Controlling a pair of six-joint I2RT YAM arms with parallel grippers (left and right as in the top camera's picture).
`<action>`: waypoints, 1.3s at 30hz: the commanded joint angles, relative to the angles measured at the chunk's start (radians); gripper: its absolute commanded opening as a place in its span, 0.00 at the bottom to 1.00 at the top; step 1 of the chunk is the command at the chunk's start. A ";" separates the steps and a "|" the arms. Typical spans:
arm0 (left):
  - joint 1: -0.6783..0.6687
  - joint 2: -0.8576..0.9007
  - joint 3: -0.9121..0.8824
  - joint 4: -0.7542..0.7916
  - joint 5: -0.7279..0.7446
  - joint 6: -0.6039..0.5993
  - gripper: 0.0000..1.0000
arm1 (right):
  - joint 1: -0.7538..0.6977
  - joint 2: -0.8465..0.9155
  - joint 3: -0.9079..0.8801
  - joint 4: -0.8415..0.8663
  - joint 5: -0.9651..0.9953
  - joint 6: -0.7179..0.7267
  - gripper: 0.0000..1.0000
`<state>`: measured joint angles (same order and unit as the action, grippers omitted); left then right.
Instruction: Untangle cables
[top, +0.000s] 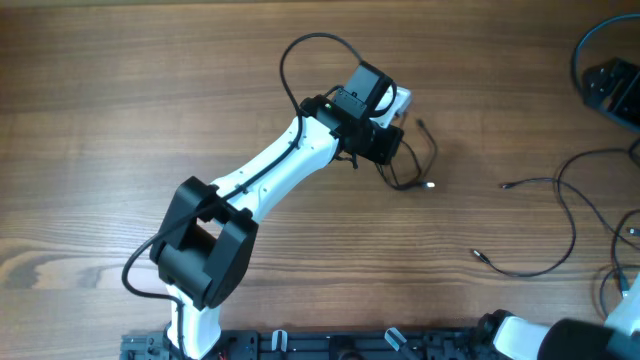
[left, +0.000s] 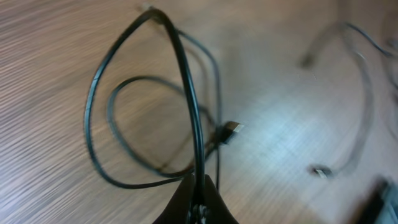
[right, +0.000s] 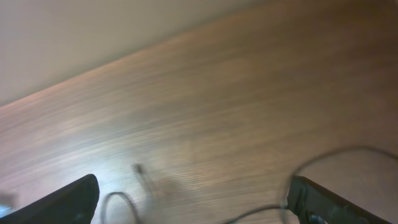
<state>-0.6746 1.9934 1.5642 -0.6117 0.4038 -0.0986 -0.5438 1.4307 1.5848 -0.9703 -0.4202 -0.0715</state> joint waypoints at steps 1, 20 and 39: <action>-0.003 -0.114 0.005 -0.005 0.172 0.267 0.04 | 0.000 -0.034 0.006 -0.045 -0.240 -0.161 1.00; -0.002 -0.468 0.005 0.201 0.138 0.518 0.04 | 0.119 -0.034 0.005 -0.280 -0.805 -0.602 1.00; -0.009 -0.507 0.005 0.200 0.378 0.517 0.04 | 0.311 -0.034 0.005 -0.182 -0.843 -0.790 0.83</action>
<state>-0.6746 1.5162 1.5642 -0.4072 0.6693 0.4065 -0.2379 1.4017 1.5848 -1.1778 -1.2167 -0.8375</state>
